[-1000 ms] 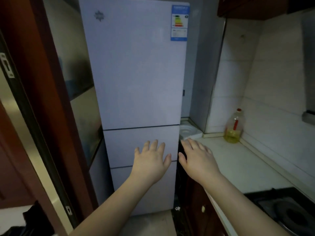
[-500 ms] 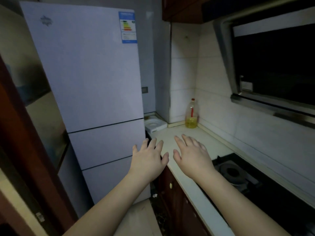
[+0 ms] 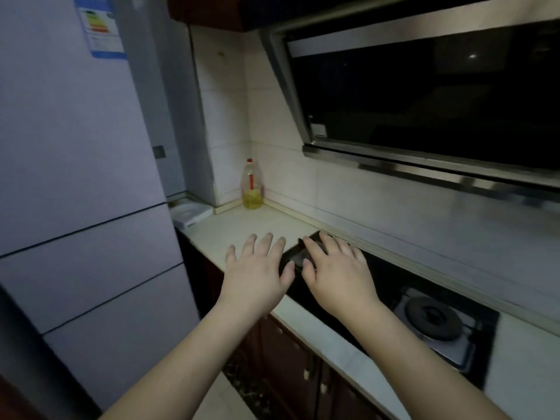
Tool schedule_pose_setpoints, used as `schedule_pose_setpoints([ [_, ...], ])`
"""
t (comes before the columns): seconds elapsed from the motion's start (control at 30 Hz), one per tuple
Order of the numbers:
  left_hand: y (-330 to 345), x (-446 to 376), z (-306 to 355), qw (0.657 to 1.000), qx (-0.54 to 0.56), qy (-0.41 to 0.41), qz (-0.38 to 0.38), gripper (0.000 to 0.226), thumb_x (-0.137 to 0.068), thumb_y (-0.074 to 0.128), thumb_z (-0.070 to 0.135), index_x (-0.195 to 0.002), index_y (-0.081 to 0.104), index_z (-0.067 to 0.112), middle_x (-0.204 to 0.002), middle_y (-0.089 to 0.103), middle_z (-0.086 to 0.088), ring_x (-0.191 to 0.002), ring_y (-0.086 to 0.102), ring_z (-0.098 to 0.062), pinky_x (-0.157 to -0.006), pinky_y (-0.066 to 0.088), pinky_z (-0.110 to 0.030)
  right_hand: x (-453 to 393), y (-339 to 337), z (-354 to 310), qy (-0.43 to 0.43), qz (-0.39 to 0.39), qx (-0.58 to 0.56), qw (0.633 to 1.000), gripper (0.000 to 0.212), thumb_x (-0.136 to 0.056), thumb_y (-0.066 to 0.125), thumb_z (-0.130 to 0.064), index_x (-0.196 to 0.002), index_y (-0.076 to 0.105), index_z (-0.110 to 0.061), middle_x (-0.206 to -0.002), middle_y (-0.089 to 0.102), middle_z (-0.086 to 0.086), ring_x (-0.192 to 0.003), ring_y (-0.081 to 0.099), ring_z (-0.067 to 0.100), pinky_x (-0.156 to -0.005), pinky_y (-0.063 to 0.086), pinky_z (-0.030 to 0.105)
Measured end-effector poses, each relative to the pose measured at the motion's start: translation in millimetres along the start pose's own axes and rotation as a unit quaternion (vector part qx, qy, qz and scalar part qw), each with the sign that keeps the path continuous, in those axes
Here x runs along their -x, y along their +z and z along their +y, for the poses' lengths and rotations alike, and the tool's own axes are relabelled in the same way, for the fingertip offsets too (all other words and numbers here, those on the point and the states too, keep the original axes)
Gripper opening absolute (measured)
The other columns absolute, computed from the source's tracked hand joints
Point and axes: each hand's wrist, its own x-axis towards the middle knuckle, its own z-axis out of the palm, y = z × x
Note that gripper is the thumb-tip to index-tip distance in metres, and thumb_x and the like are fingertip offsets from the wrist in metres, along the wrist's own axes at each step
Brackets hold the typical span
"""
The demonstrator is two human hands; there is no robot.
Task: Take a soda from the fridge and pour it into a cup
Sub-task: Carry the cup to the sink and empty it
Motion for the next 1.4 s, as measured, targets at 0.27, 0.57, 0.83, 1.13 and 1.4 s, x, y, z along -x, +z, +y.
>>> schedule_pose_setpoints([
  [0.27, -2.7, 14.6, 97.9, 0.99, 0.038, 0.136, -0.019, 0.06, -0.095, 0.028, 0.058, -0.151, 0.022, 0.035, -0.16, 0.019, 0.01, -0.147, 0.014, -0.019, -0.116, 0.018, -0.05, 88.1, -34.0, 84.6, 0.146, 0.001, 0.042, 0.988, 0.053, -0.099, 0.029, -0.044, -0.15, 0.024, -0.029, -0.156, 0.028, 0.002, -0.141, 0.025, 0.023, -0.113, 0.019, 0.04],
  [0.57, -10.0, 46.2, 271.6, 0.957, 0.084, 0.277, -0.009, 0.057, -0.096, 0.028, 0.055, -0.148, 0.027, 0.031, -0.158, 0.025, 0.008, -0.146, 0.019, -0.018, -0.115, 0.022, -0.049, 206.1, -74.3, 195.7, 0.27, 0.006, 0.122, 0.955, 0.055, -0.092, 0.028, -0.045, -0.14, 0.043, -0.023, -0.144, 0.046, 0.006, -0.131, 0.042, 0.028, -0.105, 0.032, 0.041],
  [0.83, -13.3, 107.0, 447.5, 0.908, 0.124, 0.399, -0.038, 0.058, -0.096, 0.028, 0.055, -0.15, 0.023, 0.033, -0.16, 0.02, 0.009, -0.148, 0.011, -0.018, -0.117, 0.014, -0.047, 351.6, -113.7, 311.7, 0.405, 0.022, 0.136, 0.904, 0.06, -0.085, 0.025, -0.043, -0.124, 0.063, -0.018, -0.125, 0.063, 0.011, -0.113, 0.06, 0.03, -0.092, 0.048, 0.044],
  [1.13, -22.0, 179.9, 593.2, 0.863, 0.154, 0.479, -0.05, 0.056, -0.097, 0.028, 0.052, -0.15, 0.024, 0.033, -0.159, 0.021, 0.009, -0.148, 0.013, -0.018, -0.116, 0.015, -0.046, 478.1, -155.3, 390.2, 0.485, 0.018, 0.15, 0.862, 0.059, -0.086, 0.026, -0.043, -0.129, 0.059, -0.02, -0.13, 0.06, 0.008, -0.117, 0.056, 0.029, -0.095, 0.045, 0.044],
  [1.4, -3.5, 218.2, 673.6, 0.82, 0.147, 0.548, -0.074, 0.057, -0.098, 0.028, 0.053, -0.15, 0.023, 0.033, -0.16, 0.02, 0.009, -0.148, 0.012, -0.019, -0.117, 0.015, -0.046, 551.1, -163.0, 440.2, 0.519, 0.02, 0.147, 0.841, 0.054, -0.1, 0.026, -0.042, -0.151, 0.023, -0.025, -0.157, 0.025, 0.005, -0.143, 0.022, 0.024, -0.114, 0.018, 0.041],
])
